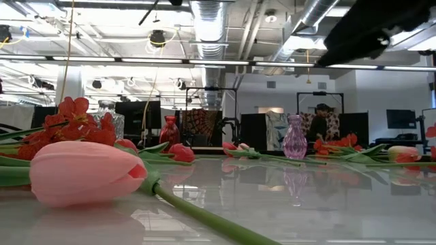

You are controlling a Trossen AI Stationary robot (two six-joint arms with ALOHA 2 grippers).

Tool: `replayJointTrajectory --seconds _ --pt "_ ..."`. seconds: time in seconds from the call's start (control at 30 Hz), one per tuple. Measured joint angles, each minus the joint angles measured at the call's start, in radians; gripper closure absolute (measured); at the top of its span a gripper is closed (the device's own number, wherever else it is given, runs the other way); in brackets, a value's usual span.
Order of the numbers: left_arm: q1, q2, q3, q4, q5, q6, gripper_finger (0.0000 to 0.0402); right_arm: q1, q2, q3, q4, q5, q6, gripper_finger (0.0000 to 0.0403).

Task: Sort flowers into vase by color
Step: Put the pink tulip into the purple vase

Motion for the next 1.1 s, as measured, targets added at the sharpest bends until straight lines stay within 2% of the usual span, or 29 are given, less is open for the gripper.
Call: replayJointTrajectory --seconds 0.07,0.23,0.37,0.47,0.57,0.63,1.1 --pt "0.018 0.002 -0.025 0.064 0.06 -0.001 0.0401 -0.041 -0.006 -0.052 0.164 -0.059 -0.131 0.0143" --pt "0.062 0.001 -0.129 0.292 0.157 -0.048 0.0401 -0.183 -0.003 -0.217 0.721 -0.266 -0.385 0.0143" --pt "0.094 0.006 -0.176 0.42 0.206 -0.122 0.0402 -0.299 -0.003 -0.283 1.086 -0.284 -0.479 0.0143" --pt "0.104 0.023 -0.186 0.437 0.205 -0.146 0.0402 -0.376 -0.003 -0.287 1.253 -0.353 -0.535 0.0143" --pt "0.105 0.028 -0.187 0.439 0.201 -0.154 0.0402 -0.437 -0.003 -0.257 1.31 -0.48 -0.564 0.0143" --pt "0.105 0.031 -0.187 0.44 0.192 -0.153 0.0402 -0.465 -0.003 -0.229 1.297 -0.519 -0.565 0.0143" --pt "0.105 0.032 -0.187 0.432 0.145 -0.152 0.0402 -0.5 0.012 -0.068 1.179 -0.547 -0.702 0.0143"
